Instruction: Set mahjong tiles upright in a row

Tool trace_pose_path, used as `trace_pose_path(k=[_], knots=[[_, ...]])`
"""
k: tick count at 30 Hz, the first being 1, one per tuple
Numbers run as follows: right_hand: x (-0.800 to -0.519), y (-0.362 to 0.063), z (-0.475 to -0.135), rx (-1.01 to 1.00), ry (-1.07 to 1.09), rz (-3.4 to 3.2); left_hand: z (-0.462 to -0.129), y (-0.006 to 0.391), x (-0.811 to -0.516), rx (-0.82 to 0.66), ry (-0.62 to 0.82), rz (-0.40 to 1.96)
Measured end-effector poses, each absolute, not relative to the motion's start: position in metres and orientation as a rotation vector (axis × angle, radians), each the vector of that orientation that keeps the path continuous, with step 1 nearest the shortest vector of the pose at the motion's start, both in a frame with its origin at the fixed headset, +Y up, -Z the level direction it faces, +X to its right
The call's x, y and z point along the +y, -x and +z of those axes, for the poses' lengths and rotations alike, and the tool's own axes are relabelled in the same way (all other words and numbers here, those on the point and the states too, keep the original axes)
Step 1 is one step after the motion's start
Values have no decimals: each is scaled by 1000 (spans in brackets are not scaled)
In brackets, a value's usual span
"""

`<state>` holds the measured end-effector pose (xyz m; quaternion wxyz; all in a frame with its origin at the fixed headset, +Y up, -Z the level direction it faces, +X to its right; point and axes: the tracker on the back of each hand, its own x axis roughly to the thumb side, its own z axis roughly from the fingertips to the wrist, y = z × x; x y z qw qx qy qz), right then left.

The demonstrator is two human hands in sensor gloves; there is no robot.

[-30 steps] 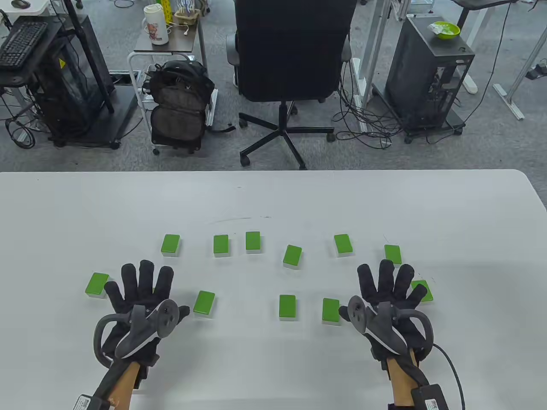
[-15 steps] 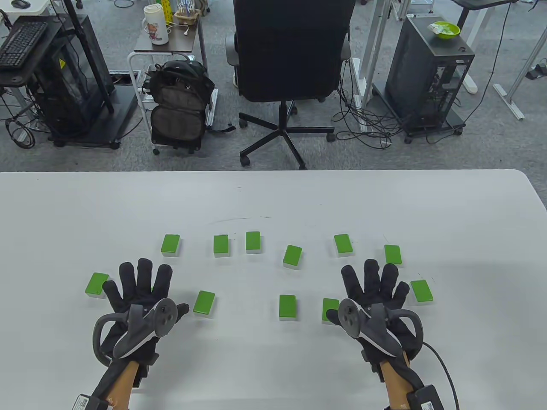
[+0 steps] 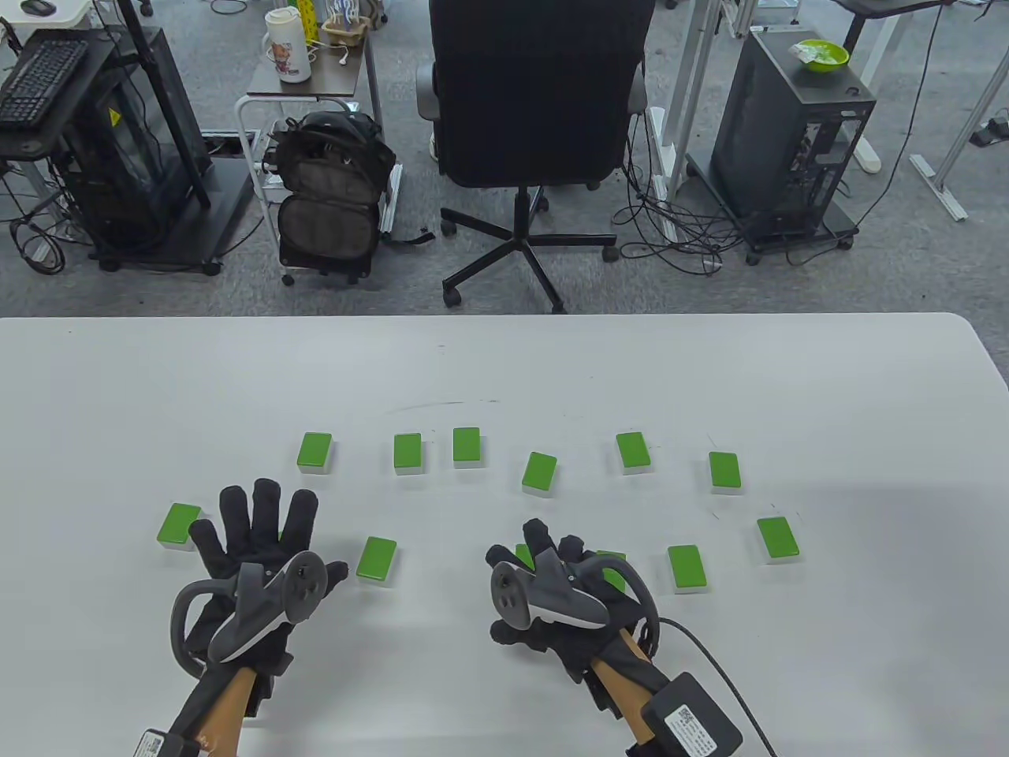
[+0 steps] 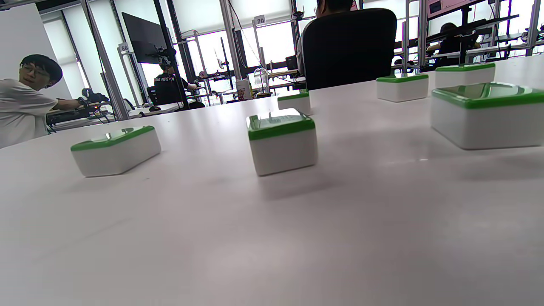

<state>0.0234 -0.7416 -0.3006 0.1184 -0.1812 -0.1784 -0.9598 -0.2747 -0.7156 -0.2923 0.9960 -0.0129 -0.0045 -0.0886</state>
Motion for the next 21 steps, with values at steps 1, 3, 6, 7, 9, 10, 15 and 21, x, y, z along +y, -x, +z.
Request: trace_pose_path(k=[1, 3, 6, 7, 9, 10, 15, 21], knots=[[-744, -19, -302, -560, 523, -2784, -292, 275, -716, -9, 24, -176], [-750, -13, -304, -591, 518, -2755, -293, 275, -716, -9, 23, -172], [-756, -8, -304, -597, 524, -2738, -293, 276, -717, -6, 27, -166], [-757, -7, -304, -587, 526, -2725, -293, 277, -718, -4, 30, -163], [-760, -6, -304, -560, 521, -2726, -294, 277, -719, 1, 40, -164], [-760, -6, -304, -549, 522, -2730, -294, 278, -719, 3, 44, -165], [-759, -5, -307, -385, 490, -2758, -293, 278, -719, 6, 41, -167], [-750, -6, -318, -294, 511, -2775, -294, 278, -719, 6, 35, -169]])
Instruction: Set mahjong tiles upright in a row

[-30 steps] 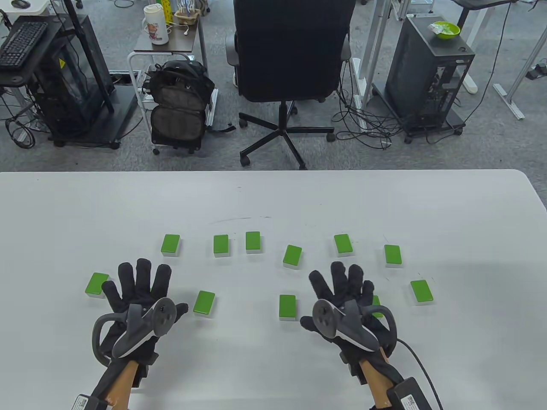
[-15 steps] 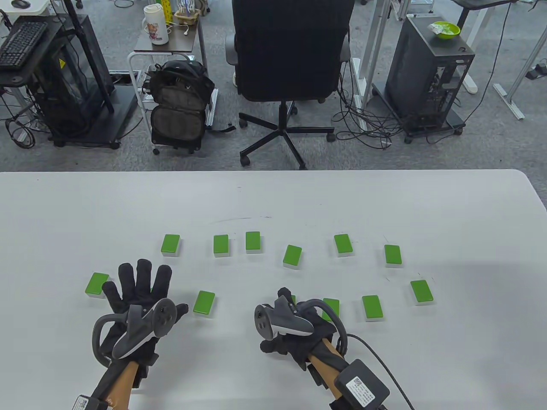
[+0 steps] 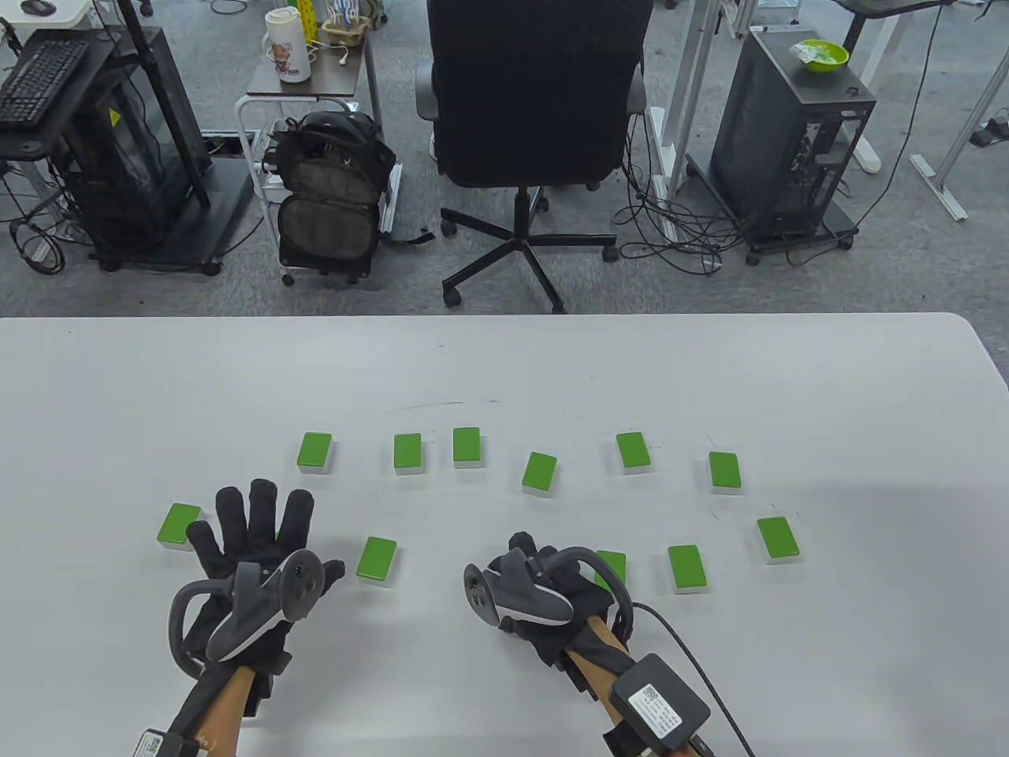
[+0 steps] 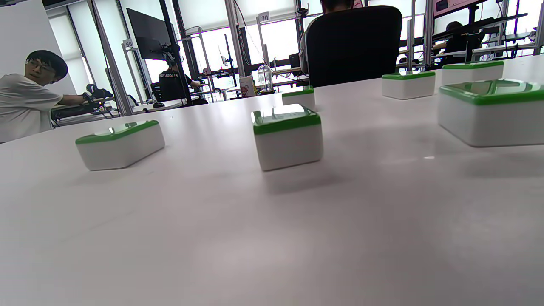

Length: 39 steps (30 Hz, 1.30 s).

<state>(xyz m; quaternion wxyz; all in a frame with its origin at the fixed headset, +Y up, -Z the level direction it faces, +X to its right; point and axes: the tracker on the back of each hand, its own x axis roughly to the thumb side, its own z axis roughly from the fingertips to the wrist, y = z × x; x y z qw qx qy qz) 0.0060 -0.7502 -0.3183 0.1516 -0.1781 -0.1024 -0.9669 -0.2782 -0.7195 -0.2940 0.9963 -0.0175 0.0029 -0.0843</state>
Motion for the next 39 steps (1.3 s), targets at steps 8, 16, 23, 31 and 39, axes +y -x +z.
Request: trace_pose_path(k=[8, 16, 23, 31, 39], knots=[[-740, -1, -336, -339, 571, -2756, -294, 279, -719, 4, 29, -156], [-733, 8, -360, -493, 499, -2815, -295, 279, -719, 0, 27, -152], [-739, 9, -371, -591, 457, -2810, -295, 279, -720, -1, 31, -148], [-741, 3, -375, -658, 474, -2850, -295, 279, -720, 9, 38, -162], [-741, 2, -374, -647, 493, -2843, -295, 279, -720, 11, 46, -168]])
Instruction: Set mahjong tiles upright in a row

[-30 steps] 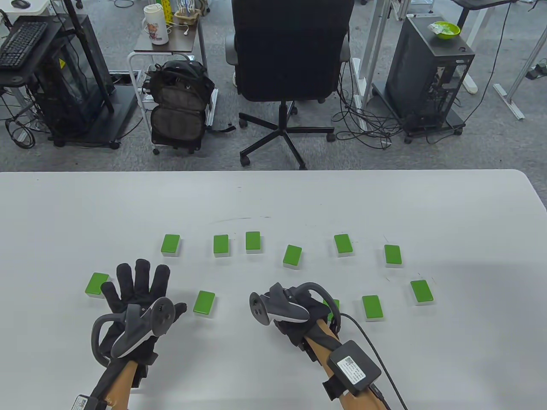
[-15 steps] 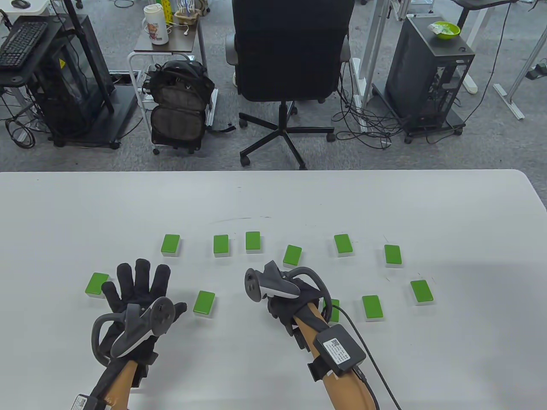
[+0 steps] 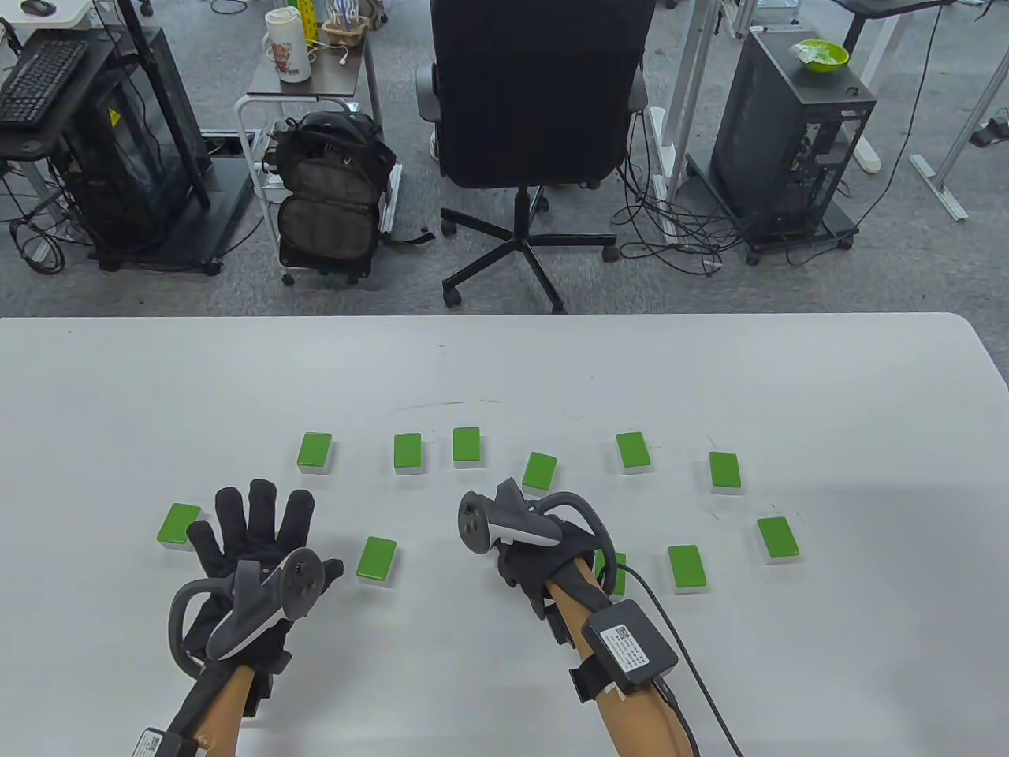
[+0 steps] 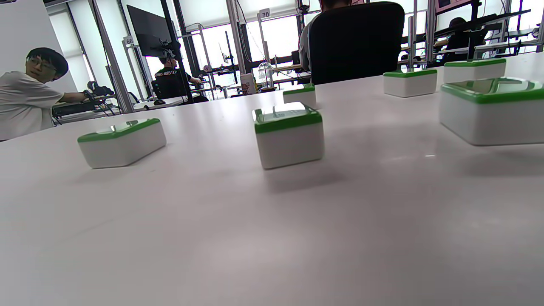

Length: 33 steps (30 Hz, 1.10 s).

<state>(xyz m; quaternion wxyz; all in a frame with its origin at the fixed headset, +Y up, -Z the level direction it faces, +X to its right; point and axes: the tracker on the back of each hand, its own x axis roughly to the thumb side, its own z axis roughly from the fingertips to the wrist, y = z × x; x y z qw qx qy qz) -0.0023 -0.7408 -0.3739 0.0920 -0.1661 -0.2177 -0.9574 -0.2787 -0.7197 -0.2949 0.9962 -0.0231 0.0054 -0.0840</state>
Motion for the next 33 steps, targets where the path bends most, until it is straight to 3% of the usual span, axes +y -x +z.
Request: trace_pose_path(k=[11, 19, 25, 33], knots=[[-732, -5, -372, -698, 532, -2834, -295, 278, -719, 14, 60, -177], [-711, -48, -338, -438, 494, -2796, -296, 277, -719, 15, 60, -185], [-737, -90, -316, -485, 227, -2655, -295, 277, -719, 20, 59, -178], [-764, -110, -309, -565, 201, -2756, -295, 276, -720, 30, 66, -195]])
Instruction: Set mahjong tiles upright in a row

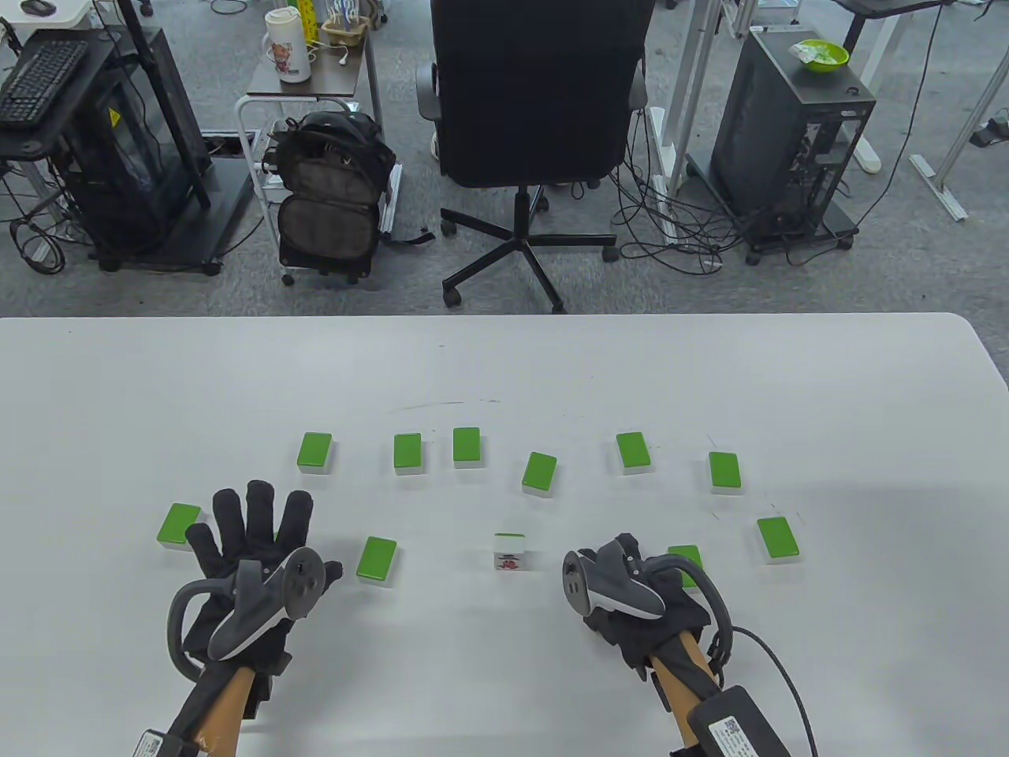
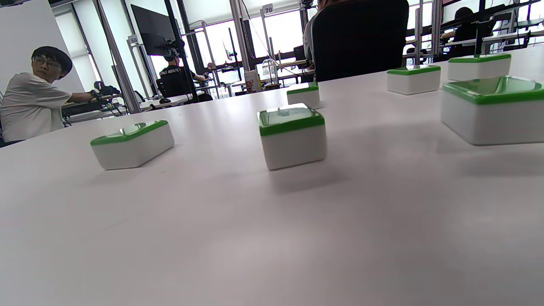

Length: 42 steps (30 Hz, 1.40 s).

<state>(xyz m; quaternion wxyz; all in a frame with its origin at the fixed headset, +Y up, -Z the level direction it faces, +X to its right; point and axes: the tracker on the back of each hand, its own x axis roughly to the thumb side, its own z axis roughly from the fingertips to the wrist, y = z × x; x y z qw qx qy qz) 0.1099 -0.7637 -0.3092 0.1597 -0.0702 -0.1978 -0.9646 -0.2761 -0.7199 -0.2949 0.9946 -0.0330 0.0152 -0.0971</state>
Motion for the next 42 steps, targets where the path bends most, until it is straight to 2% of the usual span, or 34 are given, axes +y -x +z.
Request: trace_pose_path(k=[11, 20, 34, 42], knots=[[-767, -102, -305, -391, 265, -2769, -294, 274, -722, 41, 87, -230], [-763, -106, -309, -343, 221, -2866, -294, 274, -721, 44, 85, -230], [-747, -117, -320, -450, 243, -3019, -295, 275, -721, 46, 81, -220], [-724, -88, -343, -428, 322, -3012, -295, 275, -720, 40, 75, -213]])
